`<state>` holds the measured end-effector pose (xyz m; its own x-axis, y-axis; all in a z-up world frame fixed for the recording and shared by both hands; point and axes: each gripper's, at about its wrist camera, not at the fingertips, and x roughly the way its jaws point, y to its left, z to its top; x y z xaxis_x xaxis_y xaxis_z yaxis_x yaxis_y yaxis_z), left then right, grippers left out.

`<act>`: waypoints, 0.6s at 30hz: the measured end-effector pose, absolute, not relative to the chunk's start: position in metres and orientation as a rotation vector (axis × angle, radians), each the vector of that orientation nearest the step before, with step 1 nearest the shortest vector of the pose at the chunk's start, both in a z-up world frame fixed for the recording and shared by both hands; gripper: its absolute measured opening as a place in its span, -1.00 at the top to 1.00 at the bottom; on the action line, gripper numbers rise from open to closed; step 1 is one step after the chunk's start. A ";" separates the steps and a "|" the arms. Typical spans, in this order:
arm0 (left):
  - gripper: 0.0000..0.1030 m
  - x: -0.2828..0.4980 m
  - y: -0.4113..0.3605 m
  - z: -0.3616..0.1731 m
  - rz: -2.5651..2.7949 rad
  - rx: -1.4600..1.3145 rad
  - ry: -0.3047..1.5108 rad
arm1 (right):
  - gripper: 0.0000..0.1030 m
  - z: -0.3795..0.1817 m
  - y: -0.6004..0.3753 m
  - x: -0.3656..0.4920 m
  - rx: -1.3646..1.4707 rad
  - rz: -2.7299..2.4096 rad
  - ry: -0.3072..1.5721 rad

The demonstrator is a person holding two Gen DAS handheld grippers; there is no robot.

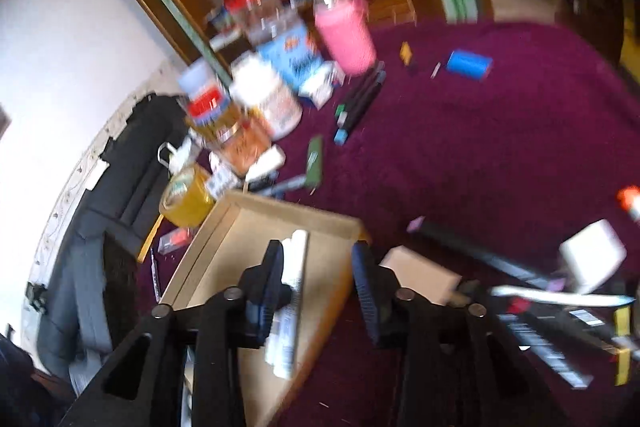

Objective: Organize rigid objects
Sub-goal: 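Lower both markers into the tray and open both tools, then move the left tool toward the white charger block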

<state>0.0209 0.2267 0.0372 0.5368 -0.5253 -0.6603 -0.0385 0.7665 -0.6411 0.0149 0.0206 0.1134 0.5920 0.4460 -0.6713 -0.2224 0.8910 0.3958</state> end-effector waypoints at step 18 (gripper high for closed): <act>-0.62 -0.033 0.207 0.027 -0.048 0.029 1.048 | -0.43 0.133 -0.104 -0.098 0.289 0.223 0.594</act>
